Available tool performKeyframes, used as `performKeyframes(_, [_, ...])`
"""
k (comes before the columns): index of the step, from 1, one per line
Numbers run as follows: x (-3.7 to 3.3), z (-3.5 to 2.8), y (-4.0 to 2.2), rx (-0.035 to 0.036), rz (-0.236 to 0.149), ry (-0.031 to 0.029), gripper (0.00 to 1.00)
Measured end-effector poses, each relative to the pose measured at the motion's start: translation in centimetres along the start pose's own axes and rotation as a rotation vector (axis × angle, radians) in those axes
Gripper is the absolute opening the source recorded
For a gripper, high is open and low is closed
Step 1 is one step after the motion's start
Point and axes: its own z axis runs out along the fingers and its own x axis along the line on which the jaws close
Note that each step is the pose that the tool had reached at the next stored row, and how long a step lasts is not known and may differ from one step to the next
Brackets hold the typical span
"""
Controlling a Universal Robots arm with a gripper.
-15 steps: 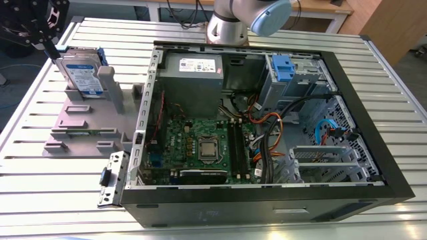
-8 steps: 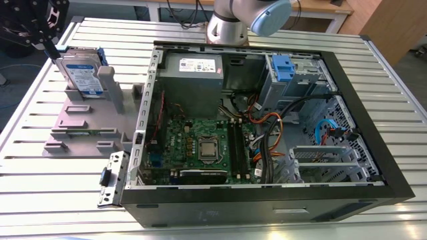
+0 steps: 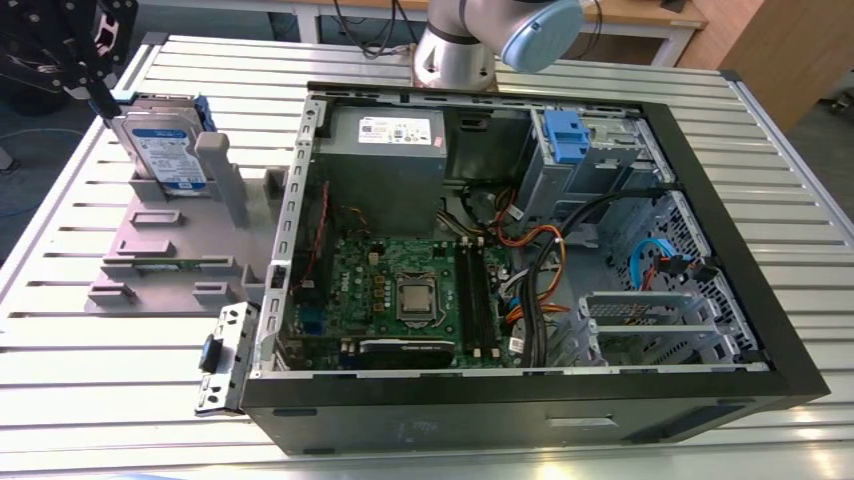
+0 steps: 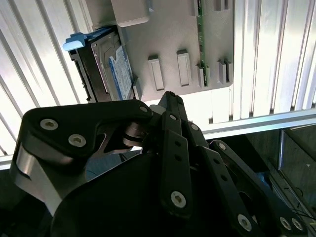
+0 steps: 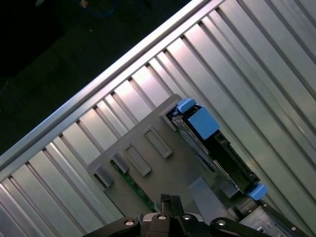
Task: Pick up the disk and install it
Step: 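Pick up the disk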
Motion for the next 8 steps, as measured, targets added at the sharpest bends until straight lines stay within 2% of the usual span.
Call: performKeyframes(8, [0.0,0.0,0.0,-0.0001,-0.018,-0.0003,0.11])
